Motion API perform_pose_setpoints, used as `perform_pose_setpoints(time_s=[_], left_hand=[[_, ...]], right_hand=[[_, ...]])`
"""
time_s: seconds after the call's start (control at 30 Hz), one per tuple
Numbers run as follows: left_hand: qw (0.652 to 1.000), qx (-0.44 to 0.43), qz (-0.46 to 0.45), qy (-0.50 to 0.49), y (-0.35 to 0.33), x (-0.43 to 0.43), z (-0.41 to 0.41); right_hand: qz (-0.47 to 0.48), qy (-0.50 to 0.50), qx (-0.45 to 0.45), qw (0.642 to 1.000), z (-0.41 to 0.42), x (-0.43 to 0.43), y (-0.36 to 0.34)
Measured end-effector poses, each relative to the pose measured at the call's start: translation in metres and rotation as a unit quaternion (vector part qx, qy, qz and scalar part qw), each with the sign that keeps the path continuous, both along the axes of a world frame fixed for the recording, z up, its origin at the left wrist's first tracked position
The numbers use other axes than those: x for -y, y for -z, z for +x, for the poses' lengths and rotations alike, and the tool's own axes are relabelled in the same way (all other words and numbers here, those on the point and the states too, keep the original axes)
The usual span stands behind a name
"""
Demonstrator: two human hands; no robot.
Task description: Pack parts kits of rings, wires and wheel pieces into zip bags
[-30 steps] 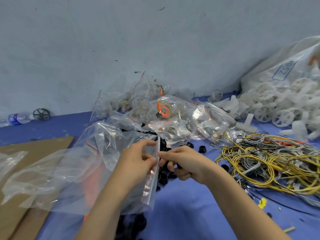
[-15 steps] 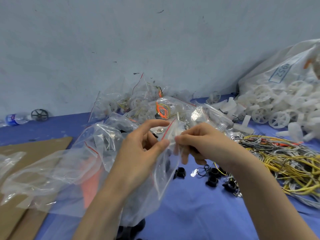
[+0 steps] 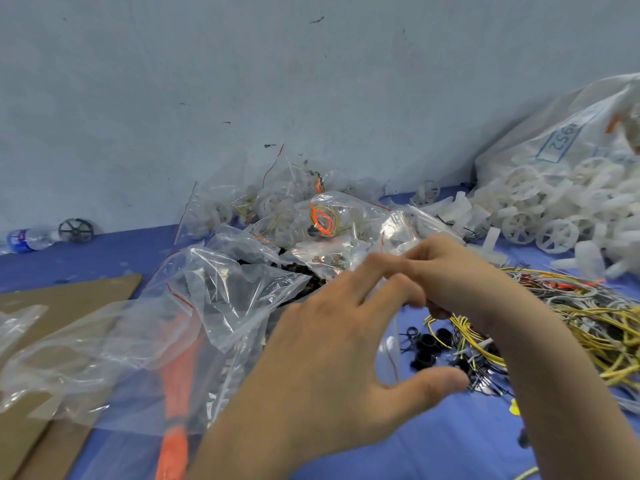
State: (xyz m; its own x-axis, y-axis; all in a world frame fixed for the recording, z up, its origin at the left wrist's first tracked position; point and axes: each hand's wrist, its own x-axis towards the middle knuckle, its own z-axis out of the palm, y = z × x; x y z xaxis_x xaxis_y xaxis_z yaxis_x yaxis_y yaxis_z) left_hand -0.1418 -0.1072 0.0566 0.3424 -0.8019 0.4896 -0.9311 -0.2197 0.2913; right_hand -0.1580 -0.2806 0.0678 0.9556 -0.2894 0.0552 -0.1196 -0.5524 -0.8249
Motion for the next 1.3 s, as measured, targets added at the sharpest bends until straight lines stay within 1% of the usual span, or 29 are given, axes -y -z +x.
perform_pose_setpoints(time_s=[0.1,0.23,0.3,0.37,0.5,0.57,0.63,0.73,0.8,0.83,0.87,0.93,1.0,1.07,1.2,1.23,1.27,1.3], left_hand=[[0.999,-0.024,0.036,-0.019,0.001,-0.001,0.003],[0.993,-0.11,0.037,-0.025,0.005,-0.004,0.011],[0.993,-0.108,0.048,-0.009,0.006,-0.003,0.013],[0.994,-0.087,0.066,0.004,0.008,-0.001,0.014],[0.99,-0.098,0.101,-0.01,0.01,-0.002,0.014],[0.99,-0.095,0.103,0.0,0.01,-0.003,0.015],[0.993,-0.078,0.082,0.021,0.008,-0.003,0.017],[0.997,-0.052,0.049,0.007,0.004,-0.006,0.021],[0.997,-0.062,0.044,0.006,0.004,-0.007,0.022],[0.997,-0.064,0.046,0.006,0.005,-0.007,0.021],[0.997,-0.06,0.048,0.004,0.006,-0.006,0.021],[0.998,-0.04,0.042,-0.002,0.009,-0.003,0.019],[0.999,-0.026,0.026,0.01,0.009,0.0,0.017],[0.999,-0.014,0.015,0.03,0.007,0.001,0.014],[0.998,-0.02,-0.03,0.046,0.002,-0.001,0.012],[0.998,-0.02,-0.045,0.042,0.0,-0.002,0.012],[0.997,-0.021,-0.06,0.038,-0.002,-0.003,0.013],[0.996,-0.02,-0.074,0.036,-0.004,-0.005,0.014]], right_hand=[[-0.002,0.015,-0.008,1.0,-0.001,0.003,0.0],[0.012,0.023,-0.005,1.0,-0.003,0.007,0.001],[0.033,0.02,0.004,0.999,-0.003,0.007,0.0],[0.064,0.01,0.007,0.998,-0.003,0.007,0.0],[0.078,0.009,0.005,0.997,-0.002,0.009,0.001],[0.05,0.038,0.008,0.998,-0.001,0.014,0.003],[-0.003,0.078,0.006,0.997,-0.003,0.022,0.003],[-0.059,0.112,-0.005,0.992,-0.009,0.033,0.001],[-0.099,0.123,0.027,0.987,-0.015,0.034,-0.003],[-0.095,0.121,0.063,0.986,-0.018,0.034,-0.006],[-0.068,0.104,0.1,0.987,-0.022,0.031,-0.01],[0.011,0.012,0.147,0.989,-0.03,0.022,-0.017],[0.036,-0.094,0.151,0.983,-0.035,0.009,-0.023],[0.017,-0.153,0.134,0.979,-0.035,0.001,-0.021],[-0.067,-0.157,0.077,0.982,-0.03,-0.006,-0.014],[-0.077,-0.142,0.084,0.983,-0.031,-0.006,-0.015],[-0.078,-0.117,0.114,0.983,-0.032,-0.005,-0.018],[-0.067,-0.08,0.169,0.98,-0.033,-0.004,-0.022]])
